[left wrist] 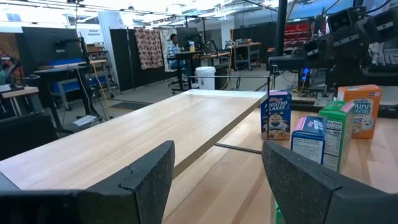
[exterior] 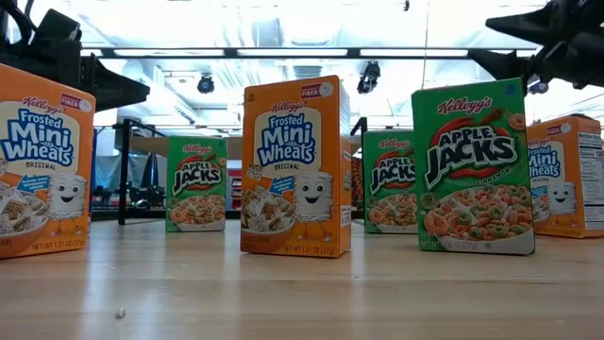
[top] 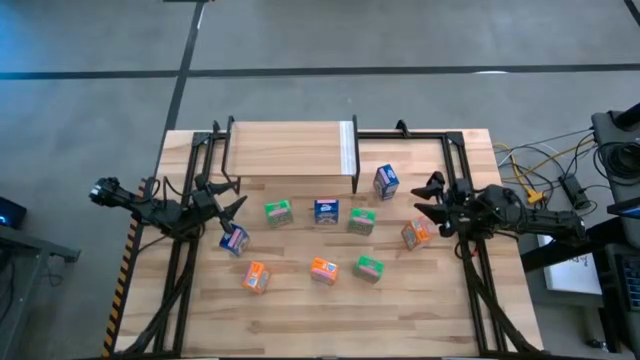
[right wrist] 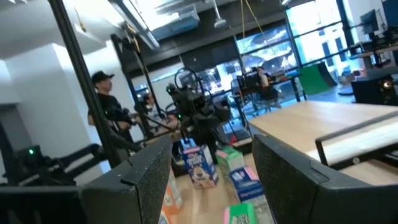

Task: Stack cereal on shelf
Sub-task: Put the center blue cereal box on the shelf

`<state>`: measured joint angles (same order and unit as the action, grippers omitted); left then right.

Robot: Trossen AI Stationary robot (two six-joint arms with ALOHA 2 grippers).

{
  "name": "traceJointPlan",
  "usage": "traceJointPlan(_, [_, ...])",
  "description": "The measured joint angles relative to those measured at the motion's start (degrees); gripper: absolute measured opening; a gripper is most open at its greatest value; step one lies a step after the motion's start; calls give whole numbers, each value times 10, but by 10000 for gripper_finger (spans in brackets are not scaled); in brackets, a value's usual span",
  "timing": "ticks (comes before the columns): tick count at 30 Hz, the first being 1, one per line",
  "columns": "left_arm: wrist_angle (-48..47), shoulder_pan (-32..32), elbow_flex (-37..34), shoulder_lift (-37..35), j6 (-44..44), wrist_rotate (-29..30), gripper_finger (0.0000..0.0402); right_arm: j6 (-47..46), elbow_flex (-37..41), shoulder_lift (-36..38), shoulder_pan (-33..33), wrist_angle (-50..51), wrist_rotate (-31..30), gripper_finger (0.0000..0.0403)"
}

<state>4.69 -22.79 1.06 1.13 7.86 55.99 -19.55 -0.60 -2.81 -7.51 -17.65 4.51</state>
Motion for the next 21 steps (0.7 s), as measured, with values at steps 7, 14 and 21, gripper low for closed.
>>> traceJointPlan(7, [7, 0, 0, 0, -163, 0, 226, -33, 0, 0, 0, -26, 4, 214])
traceJointPlan(14, [46, 0, 0, 0, -444, 5, 226, -34, 0, 0, 1, -62, 5, 214])
traceJointPlan(21, [120, 0, 0, 0, -373, 15, 226, -29, 0, -33, 18, -107, 4, 214])
